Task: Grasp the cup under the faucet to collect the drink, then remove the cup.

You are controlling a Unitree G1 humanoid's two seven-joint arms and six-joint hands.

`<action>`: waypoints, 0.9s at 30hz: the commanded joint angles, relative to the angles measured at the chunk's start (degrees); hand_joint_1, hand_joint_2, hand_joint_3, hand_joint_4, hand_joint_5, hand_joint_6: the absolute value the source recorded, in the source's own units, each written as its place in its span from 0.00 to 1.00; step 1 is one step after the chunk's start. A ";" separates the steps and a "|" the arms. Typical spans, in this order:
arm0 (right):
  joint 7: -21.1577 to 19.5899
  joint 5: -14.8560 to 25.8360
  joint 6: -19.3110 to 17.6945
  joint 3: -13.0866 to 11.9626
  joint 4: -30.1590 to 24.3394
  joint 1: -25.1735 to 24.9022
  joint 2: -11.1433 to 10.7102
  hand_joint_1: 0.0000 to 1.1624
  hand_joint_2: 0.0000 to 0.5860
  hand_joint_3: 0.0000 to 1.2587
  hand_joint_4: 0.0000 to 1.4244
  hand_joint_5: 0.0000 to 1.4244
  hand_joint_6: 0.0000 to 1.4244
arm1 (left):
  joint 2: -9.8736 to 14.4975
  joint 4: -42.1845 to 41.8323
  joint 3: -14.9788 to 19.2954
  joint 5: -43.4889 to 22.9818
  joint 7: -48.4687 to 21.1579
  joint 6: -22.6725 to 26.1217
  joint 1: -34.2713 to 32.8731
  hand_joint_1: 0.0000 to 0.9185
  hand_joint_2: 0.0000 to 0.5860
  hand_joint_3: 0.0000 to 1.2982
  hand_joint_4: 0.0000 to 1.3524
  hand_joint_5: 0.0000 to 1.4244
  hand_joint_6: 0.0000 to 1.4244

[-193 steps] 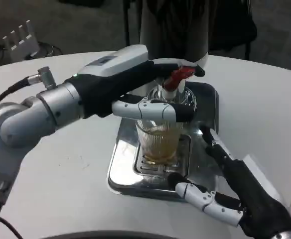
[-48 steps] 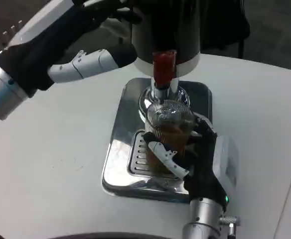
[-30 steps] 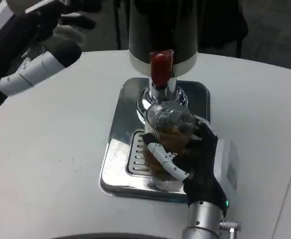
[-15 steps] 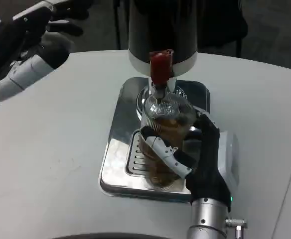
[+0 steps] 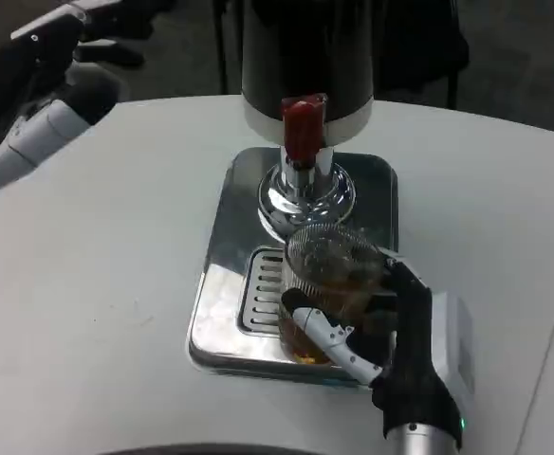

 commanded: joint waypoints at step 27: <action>9.01 -4.15 -1.69 -0.55 -13.38 9.08 0.88 0.62 0.42 0.64 0.64 0.73 0.49 | 1.97 3.90 2.51 1.50 2.10 -2.21 5.24 0.00 0.10 0.21 0.18 0.22 0.32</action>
